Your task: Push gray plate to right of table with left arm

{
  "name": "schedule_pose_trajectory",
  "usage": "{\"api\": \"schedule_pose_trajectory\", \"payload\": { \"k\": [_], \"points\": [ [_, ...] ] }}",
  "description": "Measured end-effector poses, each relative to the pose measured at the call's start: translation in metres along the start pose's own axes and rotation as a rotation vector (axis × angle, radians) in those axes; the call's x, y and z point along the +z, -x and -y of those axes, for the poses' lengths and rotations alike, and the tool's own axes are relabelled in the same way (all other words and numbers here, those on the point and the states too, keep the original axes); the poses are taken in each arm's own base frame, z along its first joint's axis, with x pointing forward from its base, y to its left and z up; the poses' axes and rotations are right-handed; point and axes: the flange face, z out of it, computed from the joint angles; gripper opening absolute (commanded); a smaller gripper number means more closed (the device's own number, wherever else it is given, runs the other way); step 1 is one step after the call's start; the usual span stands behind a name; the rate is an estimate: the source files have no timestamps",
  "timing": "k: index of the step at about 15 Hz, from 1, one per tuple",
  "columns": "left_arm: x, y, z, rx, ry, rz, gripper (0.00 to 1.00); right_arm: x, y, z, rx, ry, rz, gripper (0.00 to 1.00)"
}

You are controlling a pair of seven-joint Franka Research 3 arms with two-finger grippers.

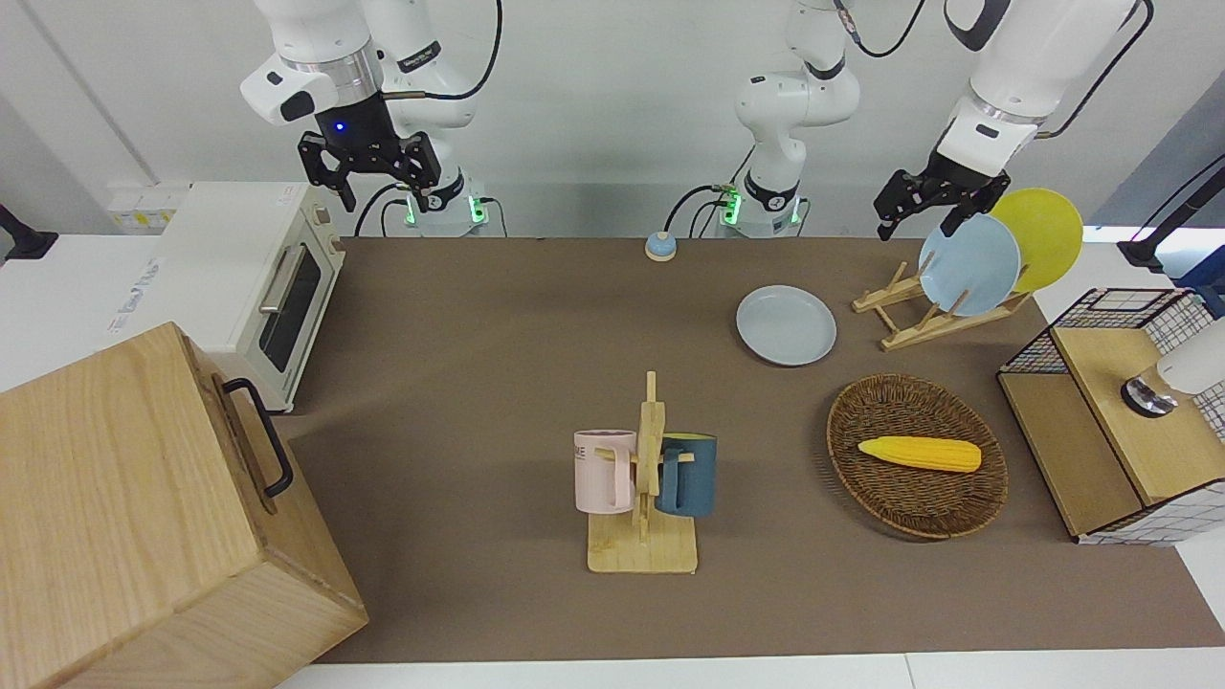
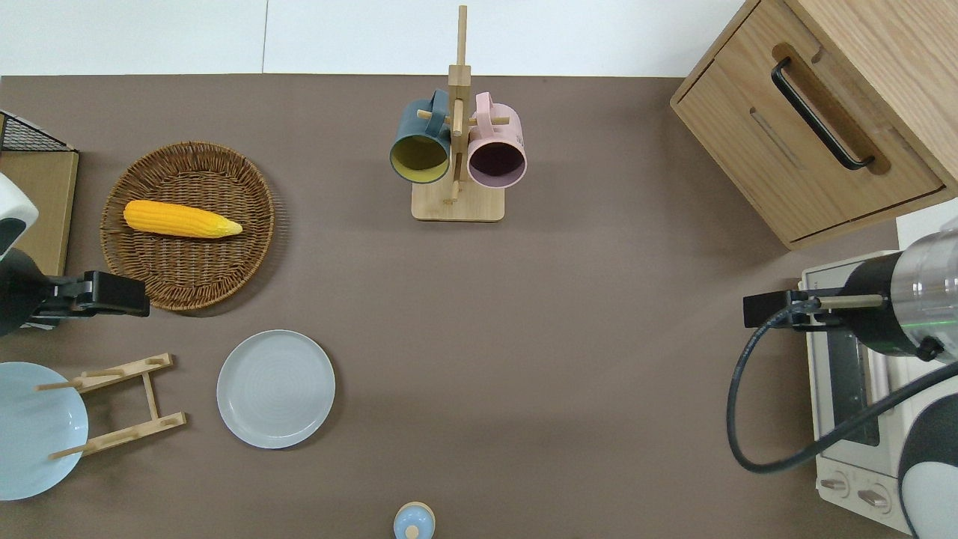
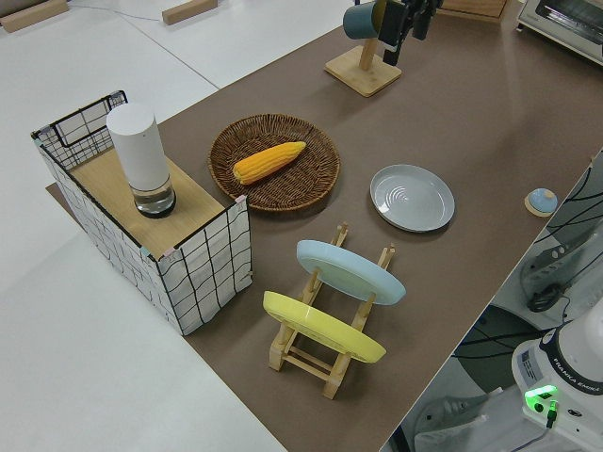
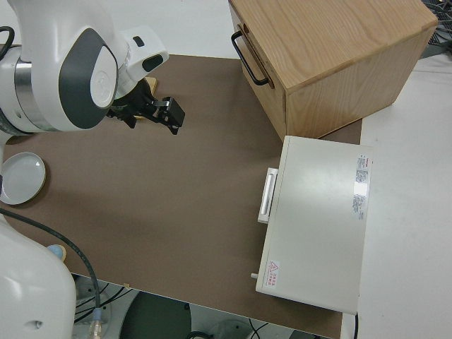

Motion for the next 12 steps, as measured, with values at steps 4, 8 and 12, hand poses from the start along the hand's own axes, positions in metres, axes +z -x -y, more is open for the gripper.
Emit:
{"api": "schedule_pose_trajectory", "payload": {
  "k": [4,8,12],
  "points": [
    [0.001,0.0,0.0,0.0,0.0,0.002,0.99,0.0,0.0,0.0,0.0,0.0,0.0,0.996],
    [0.016,-0.002,0.01,-0.007,-0.017,0.022,0.99,0.0,0.0,0.0,0.0,0.0,0.0,0.996],
    [0.049,-0.005,0.027,0.006,-0.016,0.052,0.99,0.0,0.0,0.0,0.0,0.0,0.0,0.996]
  ]
}}
